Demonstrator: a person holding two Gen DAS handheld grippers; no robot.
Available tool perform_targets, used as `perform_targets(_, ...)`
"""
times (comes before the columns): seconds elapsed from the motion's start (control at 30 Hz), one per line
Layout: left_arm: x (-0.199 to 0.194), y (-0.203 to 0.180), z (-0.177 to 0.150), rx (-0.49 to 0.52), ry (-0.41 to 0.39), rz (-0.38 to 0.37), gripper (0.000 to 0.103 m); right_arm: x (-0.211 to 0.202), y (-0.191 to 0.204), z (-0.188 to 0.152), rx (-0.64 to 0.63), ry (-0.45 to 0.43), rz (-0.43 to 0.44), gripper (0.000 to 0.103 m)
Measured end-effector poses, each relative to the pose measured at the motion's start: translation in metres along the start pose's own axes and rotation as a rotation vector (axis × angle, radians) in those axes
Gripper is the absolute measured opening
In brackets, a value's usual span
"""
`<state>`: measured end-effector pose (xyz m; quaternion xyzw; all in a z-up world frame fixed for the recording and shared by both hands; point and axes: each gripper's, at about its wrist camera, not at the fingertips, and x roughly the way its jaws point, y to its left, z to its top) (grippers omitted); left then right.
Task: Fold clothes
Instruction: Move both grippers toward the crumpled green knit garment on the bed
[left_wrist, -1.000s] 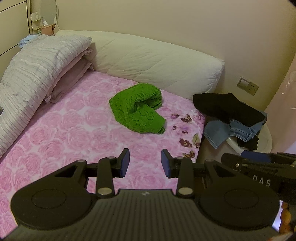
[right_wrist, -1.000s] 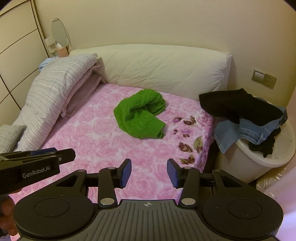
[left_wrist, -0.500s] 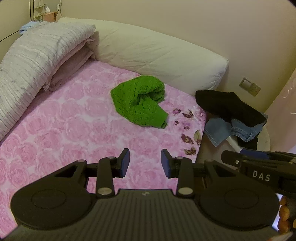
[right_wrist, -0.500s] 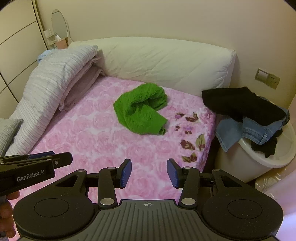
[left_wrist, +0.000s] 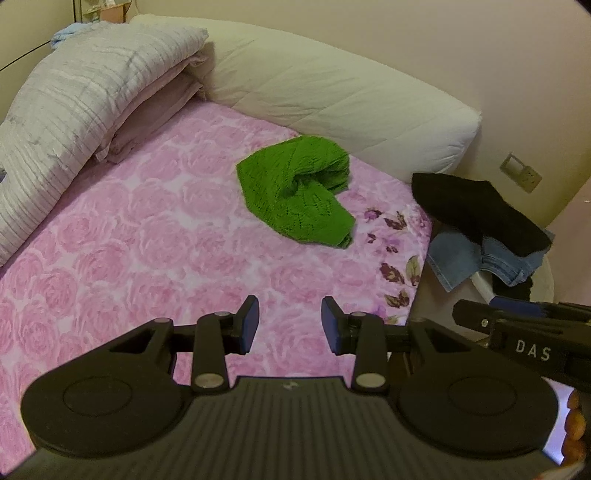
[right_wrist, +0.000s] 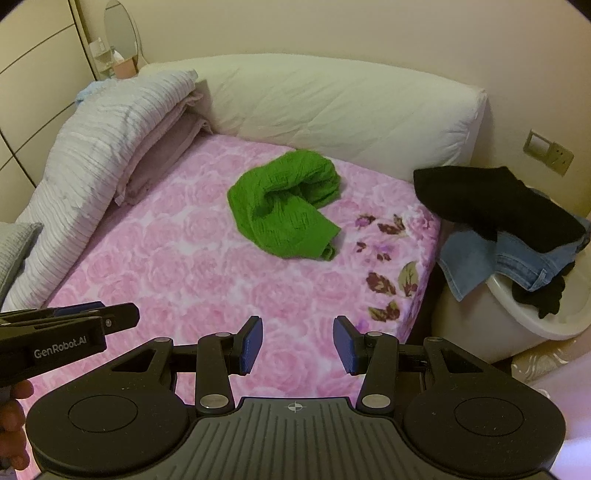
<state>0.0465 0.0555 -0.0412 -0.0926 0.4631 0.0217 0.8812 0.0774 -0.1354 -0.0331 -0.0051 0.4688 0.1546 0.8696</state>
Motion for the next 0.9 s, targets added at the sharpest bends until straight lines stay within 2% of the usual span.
perform_targets(0.33,0.042,-0.010,0.026,-0.032,0.026,0.049,0.033,0.046,-0.025,0.031,-0.030,0.051,0.030,0.046)
perform_targets(0.67,0.111,-0.017,0.064,-0.191,0.099,0.062,0.034,0.111,-0.066,0.082,-0.056,0.096,0.074,0.046)
perform_targets(0.9,0.161,-0.020,0.086,-0.233,0.165,0.072,0.035,0.161,-0.092,0.115,-0.053,0.135,0.103,0.046)
